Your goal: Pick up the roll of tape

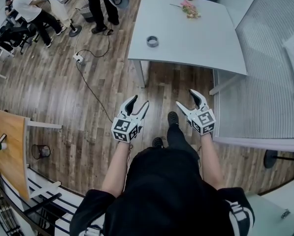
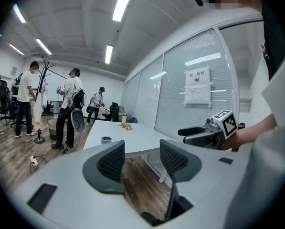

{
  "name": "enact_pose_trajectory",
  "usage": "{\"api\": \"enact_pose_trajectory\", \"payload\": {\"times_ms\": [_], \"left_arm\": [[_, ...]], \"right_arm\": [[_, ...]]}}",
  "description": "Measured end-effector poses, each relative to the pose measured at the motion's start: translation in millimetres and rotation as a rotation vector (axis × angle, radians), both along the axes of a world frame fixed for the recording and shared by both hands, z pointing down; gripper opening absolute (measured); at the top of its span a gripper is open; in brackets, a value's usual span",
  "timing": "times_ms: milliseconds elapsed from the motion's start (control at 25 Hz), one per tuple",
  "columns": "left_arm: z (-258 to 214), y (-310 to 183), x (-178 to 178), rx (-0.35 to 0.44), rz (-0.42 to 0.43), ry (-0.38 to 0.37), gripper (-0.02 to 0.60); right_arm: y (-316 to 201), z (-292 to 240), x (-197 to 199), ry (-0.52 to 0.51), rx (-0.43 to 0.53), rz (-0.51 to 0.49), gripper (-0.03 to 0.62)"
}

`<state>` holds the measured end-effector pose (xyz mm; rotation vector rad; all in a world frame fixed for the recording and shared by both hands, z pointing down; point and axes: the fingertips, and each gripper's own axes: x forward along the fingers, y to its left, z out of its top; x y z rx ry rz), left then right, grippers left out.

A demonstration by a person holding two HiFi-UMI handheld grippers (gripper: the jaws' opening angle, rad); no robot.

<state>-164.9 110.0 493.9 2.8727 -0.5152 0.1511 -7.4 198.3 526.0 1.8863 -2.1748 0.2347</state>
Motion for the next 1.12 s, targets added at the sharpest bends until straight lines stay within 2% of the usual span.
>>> {"api": "enact_pose_trajectory", "payload": {"times_ms": [520,1120], "left_arm": [[7,-31,9,-0.02,-0.046,-0.022,0.23],[14,-70,60,-0.046,-0.093,-0.053,0.23]], "right_arm": [[-35,9,12,-0.016,-0.03,-0.043,0.328],[-83,25,62,-0.054,-0.061,-0.096,0.325]]}}
